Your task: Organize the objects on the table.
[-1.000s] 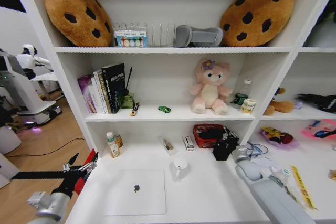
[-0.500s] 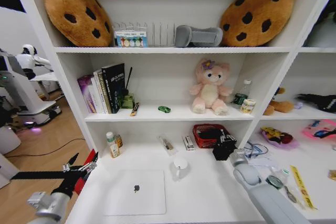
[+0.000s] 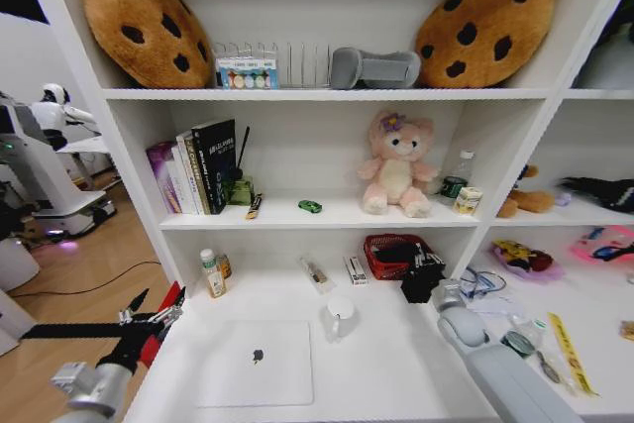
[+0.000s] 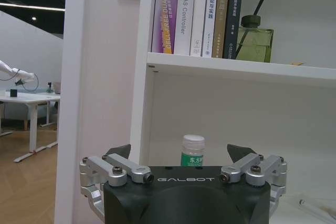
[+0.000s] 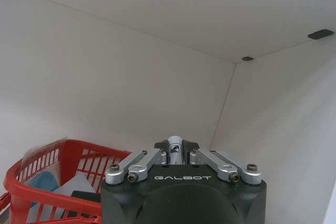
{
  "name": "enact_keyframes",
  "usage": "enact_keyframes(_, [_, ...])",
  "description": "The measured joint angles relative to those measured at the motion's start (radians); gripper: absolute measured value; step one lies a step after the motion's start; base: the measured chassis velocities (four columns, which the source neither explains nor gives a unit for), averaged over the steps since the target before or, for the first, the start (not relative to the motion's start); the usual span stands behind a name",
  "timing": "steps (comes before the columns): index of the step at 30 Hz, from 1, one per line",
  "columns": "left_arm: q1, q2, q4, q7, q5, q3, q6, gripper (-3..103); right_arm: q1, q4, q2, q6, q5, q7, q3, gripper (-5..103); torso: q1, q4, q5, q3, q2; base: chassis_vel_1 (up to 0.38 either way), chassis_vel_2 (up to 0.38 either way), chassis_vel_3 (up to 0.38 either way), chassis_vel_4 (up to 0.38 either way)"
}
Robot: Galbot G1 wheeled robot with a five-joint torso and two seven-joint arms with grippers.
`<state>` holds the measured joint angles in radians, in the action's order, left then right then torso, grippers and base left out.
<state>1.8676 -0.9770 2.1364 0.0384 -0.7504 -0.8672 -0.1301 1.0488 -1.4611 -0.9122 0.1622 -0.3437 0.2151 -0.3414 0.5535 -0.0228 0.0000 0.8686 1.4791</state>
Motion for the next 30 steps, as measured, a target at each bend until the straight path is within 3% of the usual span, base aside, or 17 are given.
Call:
enact_keyframes(6, [0.0, 0.0, 0.0, 0.0, 0.0, 0.0, 0.0, 100, 0.025, -0.041, 0.006, -0.002, -0.011, 0.008, -0.009, 41, 0.0, 0.0001, 0.0, 0.0, 0.0, 0.0, 0.0, 0.0, 0.0])
enact_keyframes(10, [0.0, 0.0, 0.0, 0.0, 0.0, 0.0, 0.0, 100, 0.061, -0.085, 0.013, -0.005, -0.015, 0.013, -0.023, 52, 0.0, 0.0, 0.0, 0.0, 0.0, 0.0, 0.0, 0.0, 0.0])
enact_keyframes(17, [0.0, 0.0, 0.0, 0.0, 0.0, 0.0, 0.0, 100, 0.207, -0.256, 0.019, -0.022, -0.025, 0.044, -0.078, 75, 0.0, 0.0, -0.0001, 0.0, 0.0, 0.0, 0.0, 0.0, 0.0])
enact_keyframes(20, [0.0, 0.0, 0.0, 0.0, 0.0, 0.0, 0.0, 100, 0.313, -0.367, 0.01, -0.023, -0.013, 0.05, -0.105, 91, 0.0, -0.0001, -0.0001, 0.0, 0.0, 0.0, 0.0, 0.0, 0.0])
enact_keyframes(23, [0.0, 0.0, 0.0, 0.0, 0.0, 0.0, 0.0, 100, 0.395, -0.446, -0.005, -0.023, -0.004, 0.049, -0.129, 99, 0.0, 0.0, -0.0001, 0.0, 0.0, 0.0, 0.0, 0.0, 0.0])
enact_keyframes(30, [0.0, 0.0, 0.0, 0.0, 0.0, 0.0, 0.0, 100, 0.624, -0.59, -0.057, 0.002, 0.052, 0.03, -0.217, 100, 0.0, -0.0003, 0.0, 0.0, 0.0, 0.0, 0.0, 0.0, 0.0])
